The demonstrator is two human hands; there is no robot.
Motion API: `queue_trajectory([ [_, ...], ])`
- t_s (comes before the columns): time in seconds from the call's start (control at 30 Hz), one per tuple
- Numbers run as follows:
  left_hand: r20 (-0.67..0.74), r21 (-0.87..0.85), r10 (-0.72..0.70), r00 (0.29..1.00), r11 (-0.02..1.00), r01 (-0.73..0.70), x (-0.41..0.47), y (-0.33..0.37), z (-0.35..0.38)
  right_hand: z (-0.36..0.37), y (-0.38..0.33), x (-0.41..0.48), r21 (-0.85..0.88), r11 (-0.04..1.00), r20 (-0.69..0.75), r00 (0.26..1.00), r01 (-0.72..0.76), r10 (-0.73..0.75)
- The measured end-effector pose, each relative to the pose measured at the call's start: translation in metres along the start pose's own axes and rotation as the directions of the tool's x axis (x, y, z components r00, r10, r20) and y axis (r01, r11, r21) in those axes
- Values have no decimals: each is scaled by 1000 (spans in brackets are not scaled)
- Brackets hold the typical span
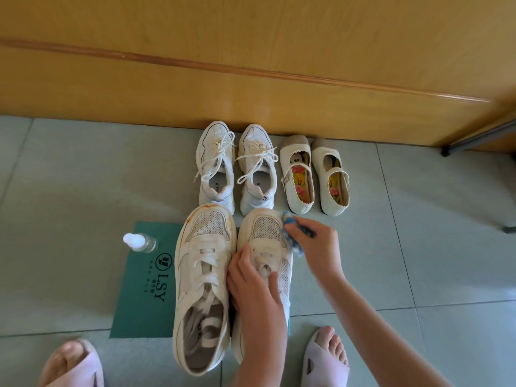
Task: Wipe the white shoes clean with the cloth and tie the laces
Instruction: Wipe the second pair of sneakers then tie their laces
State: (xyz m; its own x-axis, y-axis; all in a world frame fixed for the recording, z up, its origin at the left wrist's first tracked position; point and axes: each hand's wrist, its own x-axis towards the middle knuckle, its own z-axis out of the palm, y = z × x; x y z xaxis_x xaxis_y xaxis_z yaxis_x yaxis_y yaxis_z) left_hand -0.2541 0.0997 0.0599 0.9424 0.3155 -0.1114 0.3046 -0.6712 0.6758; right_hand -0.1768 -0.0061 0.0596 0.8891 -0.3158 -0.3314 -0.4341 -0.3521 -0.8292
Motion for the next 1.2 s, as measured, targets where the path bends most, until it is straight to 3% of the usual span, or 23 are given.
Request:
queue_trajectory([
  [0.23, 9, 33, 5, 1000, 999, -5, 1, -1, 3, 29, -55, 48, -118, 983, 251, 962, 138, -104],
  [0.37, 4, 25, 5, 1000, 1000, -5, 2, 0, 2, 47, -64, 49, -38, 985, 265, 952, 170, -154],
  [0.53, 14, -15, -36, 999, 999, 36, 1, 2, 1, 46, -48, 37, -137, 963, 278, 942, 231, -187],
  [0.8, 61, -136, -113, 992, 983, 121, 1, 8, -6, 14, -31, 31, -109, 982, 173, 976, 153, -133],
  [1.07, 32, -56, -74, 997, 996, 75, 2, 4, -1, -1, 8, -3, -34, 999, -14, 999, 40, -41],
  [1.2, 15, -63, -72, 997, 995, 73, 2, 3, 1, -8, 24, -25, -12, 1000, -35, 999, -20, 19],
])
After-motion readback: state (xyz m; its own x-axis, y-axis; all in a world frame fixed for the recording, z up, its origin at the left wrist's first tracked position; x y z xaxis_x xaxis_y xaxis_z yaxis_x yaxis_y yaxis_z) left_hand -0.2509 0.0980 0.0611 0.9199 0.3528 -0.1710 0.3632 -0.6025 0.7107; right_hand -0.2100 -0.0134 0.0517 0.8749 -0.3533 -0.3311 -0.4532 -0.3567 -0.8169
